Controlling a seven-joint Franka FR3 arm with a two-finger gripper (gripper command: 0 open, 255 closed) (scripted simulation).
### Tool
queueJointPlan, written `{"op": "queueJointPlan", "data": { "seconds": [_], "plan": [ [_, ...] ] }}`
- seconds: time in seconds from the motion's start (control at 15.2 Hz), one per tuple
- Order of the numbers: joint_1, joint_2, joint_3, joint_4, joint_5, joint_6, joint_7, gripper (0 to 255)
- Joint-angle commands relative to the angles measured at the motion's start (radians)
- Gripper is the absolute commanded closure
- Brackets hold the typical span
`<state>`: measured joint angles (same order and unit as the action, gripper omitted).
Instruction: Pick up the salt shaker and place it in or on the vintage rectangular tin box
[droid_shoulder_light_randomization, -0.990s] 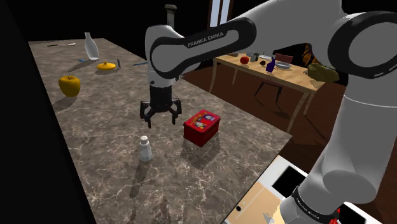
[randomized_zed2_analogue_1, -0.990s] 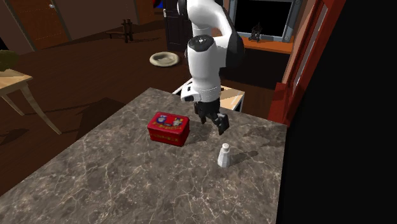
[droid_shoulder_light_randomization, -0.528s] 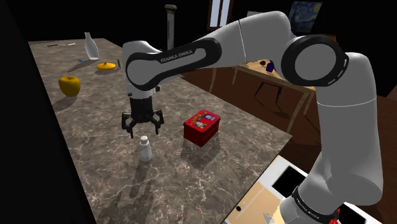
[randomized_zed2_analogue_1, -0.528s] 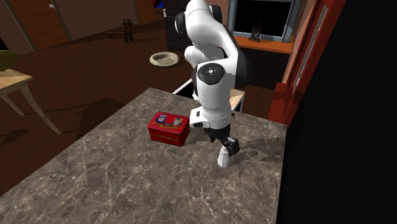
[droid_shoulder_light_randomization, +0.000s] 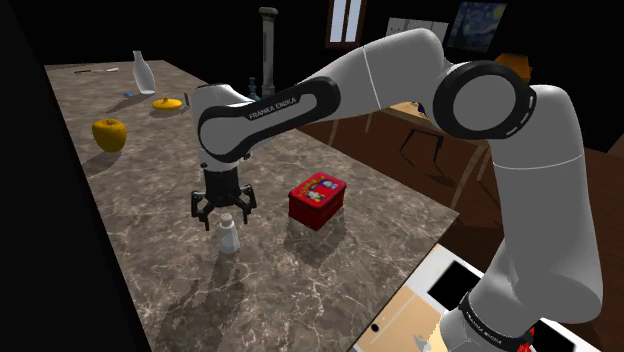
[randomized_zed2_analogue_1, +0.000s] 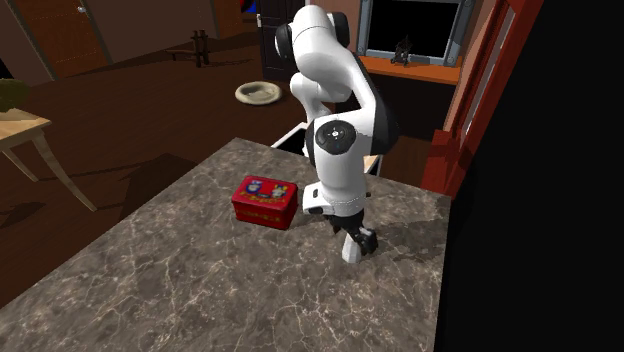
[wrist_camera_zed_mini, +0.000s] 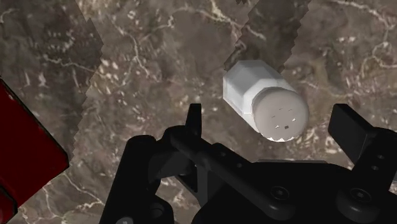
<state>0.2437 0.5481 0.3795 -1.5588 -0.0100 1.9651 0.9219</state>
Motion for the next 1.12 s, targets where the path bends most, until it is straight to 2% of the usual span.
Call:
{"op": "queueJointPlan", "data": {
  "seconds": [0.0, 0.33, 0.4, 1.06],
  "plan": [
    [0.000, 0.001, 0.000, -0.005, 0.000, 0.006, 0.000, 0],
    [0.000, 0.001, 0.000, -0.005, 0.000, 0.006, 0.000, 0],
    [0.000, 0.001, 0.000, -0.005, 0.000, 0.006, 0.000, 255],
    [-0.001, -0.005, 0.001, 0.000, 0.001, -0.005, 0.000, 255]
  ]
}}
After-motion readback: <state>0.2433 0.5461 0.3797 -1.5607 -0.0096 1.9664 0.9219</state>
